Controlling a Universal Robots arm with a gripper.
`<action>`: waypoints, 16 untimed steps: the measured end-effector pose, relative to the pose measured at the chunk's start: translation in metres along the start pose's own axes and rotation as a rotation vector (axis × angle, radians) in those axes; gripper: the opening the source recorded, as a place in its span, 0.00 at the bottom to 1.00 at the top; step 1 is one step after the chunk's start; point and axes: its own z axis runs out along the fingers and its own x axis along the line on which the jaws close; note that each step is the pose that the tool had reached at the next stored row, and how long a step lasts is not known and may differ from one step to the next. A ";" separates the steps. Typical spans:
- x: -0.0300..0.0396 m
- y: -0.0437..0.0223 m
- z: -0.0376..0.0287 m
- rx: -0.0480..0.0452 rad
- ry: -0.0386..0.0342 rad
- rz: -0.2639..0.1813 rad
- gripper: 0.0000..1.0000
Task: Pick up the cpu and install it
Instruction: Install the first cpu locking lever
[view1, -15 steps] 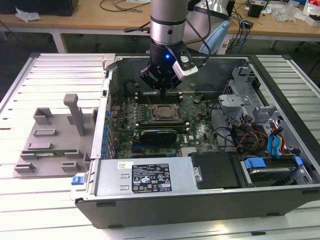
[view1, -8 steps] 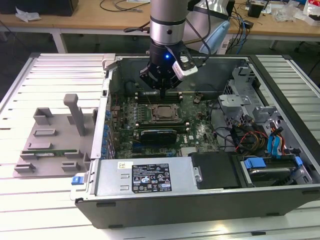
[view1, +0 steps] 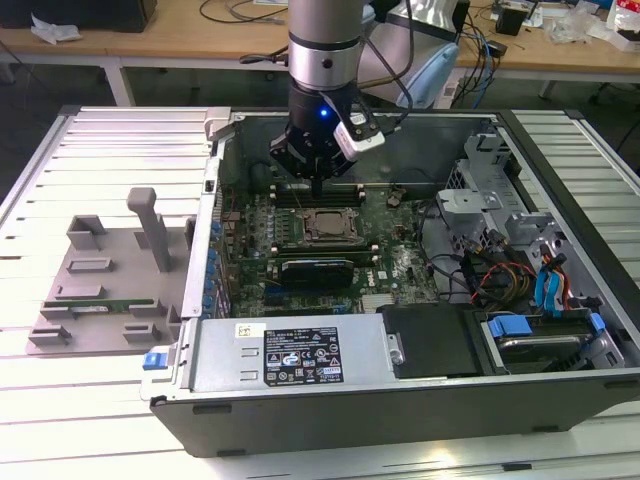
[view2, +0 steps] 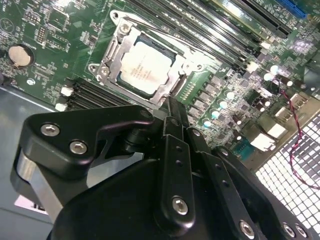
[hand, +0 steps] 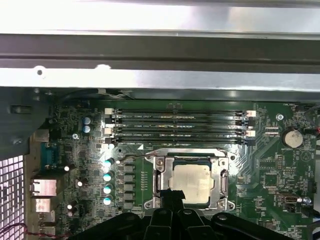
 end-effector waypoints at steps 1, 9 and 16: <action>0.0027 0.0000 0.0000 0.0000 0.0000 0.000 0.11; 0.0192 0.0010 0.0001 0.0000 0.0000 0.000 0.11; 0.0478 0.0090 0.0000 -0.0040 -0.0002 0.000 0.11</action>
